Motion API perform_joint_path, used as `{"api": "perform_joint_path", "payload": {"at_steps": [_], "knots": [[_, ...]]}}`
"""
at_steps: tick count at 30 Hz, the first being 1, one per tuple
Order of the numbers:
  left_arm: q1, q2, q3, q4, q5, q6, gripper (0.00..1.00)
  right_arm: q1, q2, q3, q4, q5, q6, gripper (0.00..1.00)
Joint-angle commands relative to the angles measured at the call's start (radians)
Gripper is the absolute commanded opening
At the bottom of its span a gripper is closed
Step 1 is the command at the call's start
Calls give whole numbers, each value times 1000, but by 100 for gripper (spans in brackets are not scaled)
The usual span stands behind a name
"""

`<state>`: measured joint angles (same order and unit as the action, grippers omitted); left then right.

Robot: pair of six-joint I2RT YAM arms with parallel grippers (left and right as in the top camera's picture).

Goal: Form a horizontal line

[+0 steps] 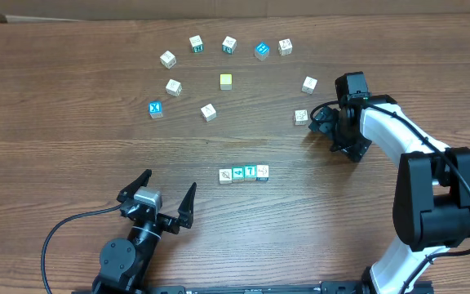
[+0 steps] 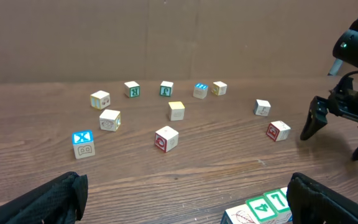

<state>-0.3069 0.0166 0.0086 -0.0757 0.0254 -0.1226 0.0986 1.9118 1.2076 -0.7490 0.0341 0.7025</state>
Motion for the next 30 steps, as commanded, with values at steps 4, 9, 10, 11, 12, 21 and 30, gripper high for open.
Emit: {"api": "perform_joint_path", "payload": {"at_steps": [4, 9, 10, 11, 12, 21, 30], "knots": [[5, -13, -4, -2, -3, 22, 99, -5, -85, -10, -69, 151, -4, 100], [5, -13, -4, -2, -3, 22, 99, -4, -116, -11, -72, 152, -63, 100], [5, -13, -4, -2, -3, 22, 100, -3, -122, -11, -70, 152, -67, 100], [5, -13, -4, -2, -3, 22, 99, -3, -127, -11, -69, 150, -77, 100], [5, -13, -4, -2, -3, 22, 100, -3, -134, -11, -68, 148, -84, 100], [5, -13, -4, -2, -3, 22, 100, -3, -188, -100, 29, 145, -106, 100], [5, -13, -4, -2, -3, 22, 100, -3, -274, -268, 211, 127, -208, 100]]}}
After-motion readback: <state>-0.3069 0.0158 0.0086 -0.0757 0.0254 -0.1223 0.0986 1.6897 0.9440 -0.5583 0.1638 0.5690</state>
